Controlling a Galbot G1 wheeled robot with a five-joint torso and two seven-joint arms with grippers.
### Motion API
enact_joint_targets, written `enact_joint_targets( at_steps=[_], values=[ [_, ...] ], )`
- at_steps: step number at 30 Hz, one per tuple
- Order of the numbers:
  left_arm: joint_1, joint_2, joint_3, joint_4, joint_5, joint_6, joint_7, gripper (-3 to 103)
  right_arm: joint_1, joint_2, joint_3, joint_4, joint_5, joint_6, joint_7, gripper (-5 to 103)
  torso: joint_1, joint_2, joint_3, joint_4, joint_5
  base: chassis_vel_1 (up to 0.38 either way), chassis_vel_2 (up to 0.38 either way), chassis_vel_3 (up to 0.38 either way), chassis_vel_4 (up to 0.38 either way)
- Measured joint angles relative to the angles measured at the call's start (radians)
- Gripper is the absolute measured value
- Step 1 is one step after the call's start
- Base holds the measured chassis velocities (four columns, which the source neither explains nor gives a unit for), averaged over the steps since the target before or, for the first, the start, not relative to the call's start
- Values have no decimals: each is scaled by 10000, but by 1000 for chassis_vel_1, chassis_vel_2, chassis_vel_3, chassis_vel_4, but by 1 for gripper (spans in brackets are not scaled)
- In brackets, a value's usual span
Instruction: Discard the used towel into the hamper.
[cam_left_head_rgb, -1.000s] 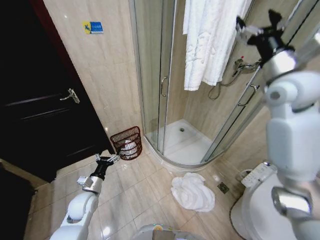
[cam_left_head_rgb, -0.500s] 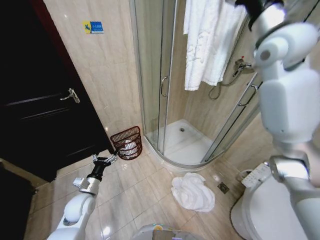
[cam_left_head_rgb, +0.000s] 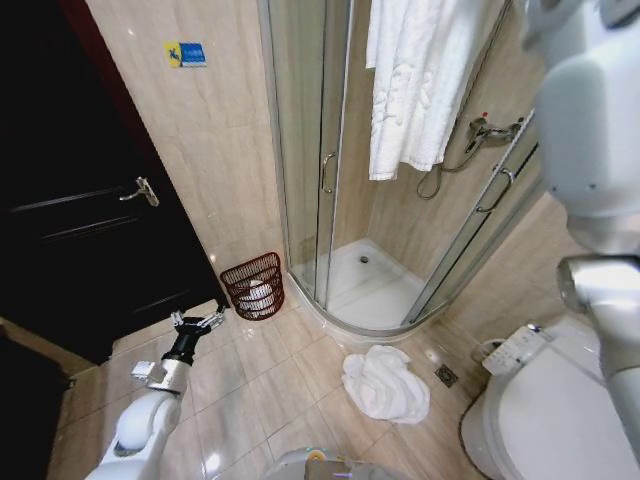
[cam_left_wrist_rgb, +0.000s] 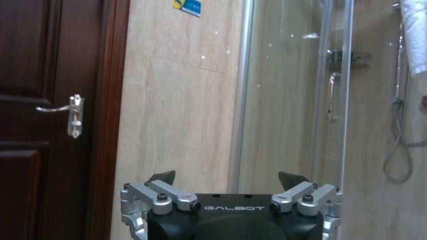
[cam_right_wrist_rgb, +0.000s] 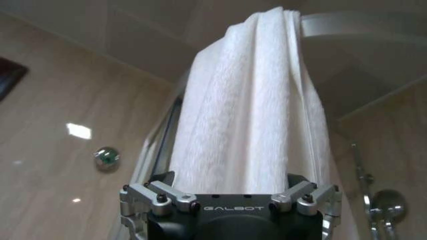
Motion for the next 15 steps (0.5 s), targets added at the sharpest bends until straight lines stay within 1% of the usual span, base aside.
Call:
enact_joint_targets(
  at_steps=[4,5,8,9,12,13,14,15],
  values=[
    [-19,7,-38,147,0,-191,89,100,653,542,-384,-481,128,-343,1213,100,0,0,-1,-1,-3,0,0,0,0],
    [-19,7,-38,147,0,-191,89,100,653,542,-384,-481,128,-343,1213,100,0,0,-1,-1,-3,0,0,0,0],
    [-113,-9,-3,143,-1,-206,95,100,938,959,-494,-921,112,-480,1689,100,0,0,0,0,-4,0,0,0,0],
    [-113,-9,-3,143,-1,-206,95,100,938,959,-494,-921,112,-480,1689,100,0,0,0,0,-4,0,0,0,0],
    [-214,-8,4,112,-43,-207,95,100,1092,1330,-513,-1227,71,-650,2329,100,0,0,0,0,-4,0,0,0,0],
    [-214,-8,4,112,-43,-207,95,100,1092,1330,-513,-1227,71,-650,2329,100,0,0,0,0,-4,0,0,0,0],
    [-226,0,2,120,-72,-214,95,100,1125,1400,-525,-1285,70,-680,2486,100,0,0,0,0,-4,0,0,0,0],
    [-229,6,-2,138,-97,-231,95,100,1153,1447,-533,-1330,63,-690,2591,103,0,0,0,-1,-3,0,0,0,0]
  ],
)
